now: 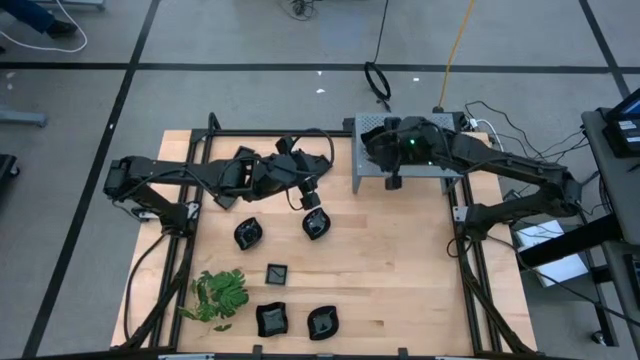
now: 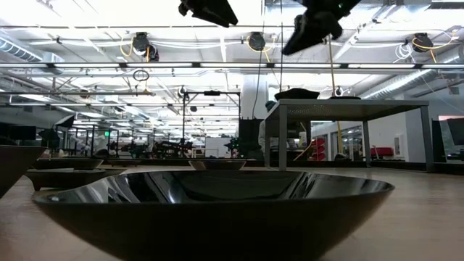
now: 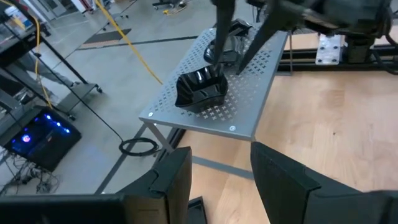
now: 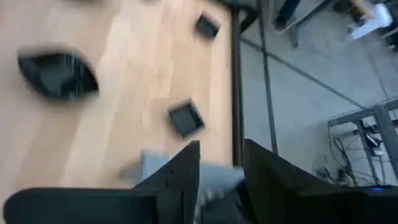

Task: Pick & Place Mini shaped plates
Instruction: Stack the black leaf-shaped plate on top of the black leaf-shaped plate on the shelf

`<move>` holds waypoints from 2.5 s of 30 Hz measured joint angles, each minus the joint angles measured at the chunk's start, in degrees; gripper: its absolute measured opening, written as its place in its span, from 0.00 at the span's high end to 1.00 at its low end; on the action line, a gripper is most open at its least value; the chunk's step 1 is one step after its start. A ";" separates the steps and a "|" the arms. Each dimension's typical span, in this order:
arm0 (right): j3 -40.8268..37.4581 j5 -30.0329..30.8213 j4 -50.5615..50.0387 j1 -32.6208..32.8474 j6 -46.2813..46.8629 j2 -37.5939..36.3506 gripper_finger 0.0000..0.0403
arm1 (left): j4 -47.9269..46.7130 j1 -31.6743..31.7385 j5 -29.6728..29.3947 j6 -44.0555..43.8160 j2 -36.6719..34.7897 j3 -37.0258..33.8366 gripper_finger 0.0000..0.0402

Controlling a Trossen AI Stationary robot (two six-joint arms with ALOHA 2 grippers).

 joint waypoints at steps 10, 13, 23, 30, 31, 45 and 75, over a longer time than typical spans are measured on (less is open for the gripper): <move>-11.15 -0.17 24.29 6.41 5.85 -0.02 0.74 | 0.00 0.01 -2.23 -4.06 -0.02 0.00 0.58; -16.79 -0.78 31.29 7.75 5.86 0.04 0.74 | 0.05 -0.22 -2.25 -5.31 -0.16 0.00 0.58; -22.86 -9.08 36.19 10.46 11.40 8.68 0.74 | 2.83 -0.80 -2.26 -10.68 -4.58 -0.04 0.58; -22.65 -17.70 37.03 13.06 6.96 19.57 0.74 | 5.38 -0.82 -2.33 -13.62 -7.44 0.01 0.58; -22.69 -17.94 36.66 13.72 5.64 20.66 0.74 | 5.57 -0.82 -2.33 -13.89 -7.85 0.02 0.58; -18.30 -17.86 46.06 18.60 1.08 31.40 0.74 | 6.15 -1.32 -1.74 -14.15 -9.57 -0.02 0.58; -17.84 -2.89 57.90 21.03 0.06 43.19 0.75 | 6.10 -1.50 -1.67 -13.91 -9.57 -0.02 0.58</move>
